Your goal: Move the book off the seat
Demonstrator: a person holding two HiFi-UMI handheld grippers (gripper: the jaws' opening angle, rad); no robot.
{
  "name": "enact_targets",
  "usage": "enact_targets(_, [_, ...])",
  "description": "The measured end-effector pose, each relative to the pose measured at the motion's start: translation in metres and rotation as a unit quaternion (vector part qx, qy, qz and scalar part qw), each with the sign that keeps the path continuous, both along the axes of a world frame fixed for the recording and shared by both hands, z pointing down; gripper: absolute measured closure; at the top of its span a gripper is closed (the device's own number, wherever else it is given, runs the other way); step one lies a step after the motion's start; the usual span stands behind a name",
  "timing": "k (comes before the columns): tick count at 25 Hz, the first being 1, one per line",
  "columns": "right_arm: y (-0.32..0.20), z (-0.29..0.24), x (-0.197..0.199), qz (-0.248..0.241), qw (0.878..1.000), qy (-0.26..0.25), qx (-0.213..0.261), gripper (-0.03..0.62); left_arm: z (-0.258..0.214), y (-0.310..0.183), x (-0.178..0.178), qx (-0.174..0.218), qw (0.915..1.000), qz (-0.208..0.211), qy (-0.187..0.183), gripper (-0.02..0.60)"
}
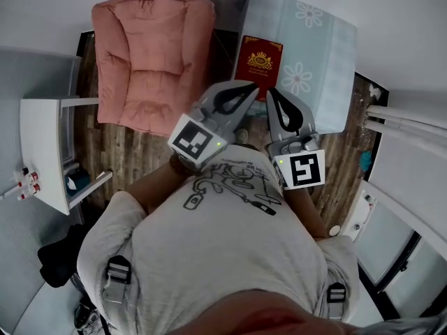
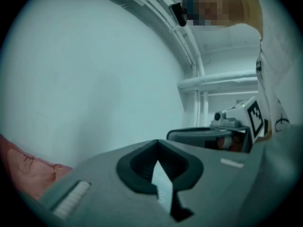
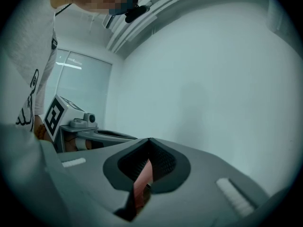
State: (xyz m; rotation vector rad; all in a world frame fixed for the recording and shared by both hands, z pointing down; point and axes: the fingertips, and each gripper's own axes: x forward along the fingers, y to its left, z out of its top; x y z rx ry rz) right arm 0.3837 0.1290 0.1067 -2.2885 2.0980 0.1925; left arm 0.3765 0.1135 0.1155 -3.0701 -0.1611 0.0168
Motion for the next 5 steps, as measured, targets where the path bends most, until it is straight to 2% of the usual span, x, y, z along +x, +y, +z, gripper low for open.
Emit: enact_targets(5, [0.0009,0.0002,-0.0036,0.002,1.0,0.0,-0.006,0.588,-0.0029,0.0012,-0.001,-0.001,1.0,0.0,0.0,0.581])
